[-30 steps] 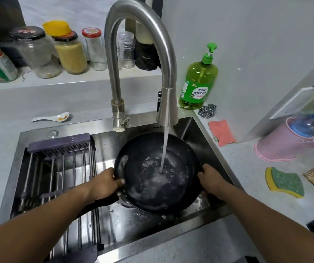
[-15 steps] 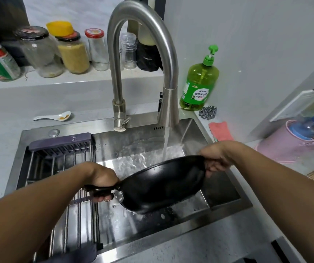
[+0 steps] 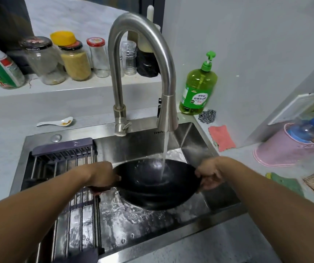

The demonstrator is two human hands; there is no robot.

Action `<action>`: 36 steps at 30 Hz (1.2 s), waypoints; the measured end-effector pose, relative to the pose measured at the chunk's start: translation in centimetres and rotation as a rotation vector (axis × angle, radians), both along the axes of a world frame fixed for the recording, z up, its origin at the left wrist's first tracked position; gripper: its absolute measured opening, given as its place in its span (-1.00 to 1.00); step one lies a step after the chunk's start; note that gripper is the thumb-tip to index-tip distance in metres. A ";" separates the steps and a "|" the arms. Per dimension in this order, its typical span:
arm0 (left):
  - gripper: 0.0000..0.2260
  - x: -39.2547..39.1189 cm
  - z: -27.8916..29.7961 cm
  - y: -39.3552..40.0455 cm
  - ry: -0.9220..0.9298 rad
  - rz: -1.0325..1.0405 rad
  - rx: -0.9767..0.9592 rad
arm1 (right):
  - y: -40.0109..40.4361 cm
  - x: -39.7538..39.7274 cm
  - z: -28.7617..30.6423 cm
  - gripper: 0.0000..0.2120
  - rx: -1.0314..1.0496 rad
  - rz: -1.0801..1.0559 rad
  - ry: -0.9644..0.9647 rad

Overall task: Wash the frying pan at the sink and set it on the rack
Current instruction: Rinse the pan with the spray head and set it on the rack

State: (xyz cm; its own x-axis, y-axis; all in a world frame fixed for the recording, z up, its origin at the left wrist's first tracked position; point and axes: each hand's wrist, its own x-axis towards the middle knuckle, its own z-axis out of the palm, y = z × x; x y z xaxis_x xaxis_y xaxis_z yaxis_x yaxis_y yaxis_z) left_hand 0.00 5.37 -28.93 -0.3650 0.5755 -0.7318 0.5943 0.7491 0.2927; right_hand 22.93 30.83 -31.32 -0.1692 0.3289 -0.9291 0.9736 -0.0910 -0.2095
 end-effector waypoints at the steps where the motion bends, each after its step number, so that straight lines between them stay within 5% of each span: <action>1: -0.63 -0.2 -0.5 -0.4 0.091 -0.052 0.049 | -0.9 0.6 -0.8 -0.73 0.018 -0.046 0.047; 5: -0.67 -0.6 -2.5 -1.7 0.196 0.028 0.181 | -3.5 1.5 -5.1 -0.81 0.082 -0.157 0.148; 10: -0.69 0.2 -3.6 -3.2 0.275 0.069 0.269 | -5.7 1.3 -7.4 -0.67 0.142 -0.239 0.247; 20: -0.68 1.0 -6.0 -3.6 0.095 0.245 0.464 | -4.8 1.3 -6.4 -0.69 0.368 -0.341 0.502; 26: -0.01 1.8 -5.9 -2.7 -0.328 0.263 0.435 | -1.4 1.5 -2.1 -0.78 0.635 -0.111 0.451; 36: -0.64 3.4 -3.0 -1.6 -0.333 0.135 0.258 | 0.7 0.5 6.4 -0.78 0.488 0.074 0.129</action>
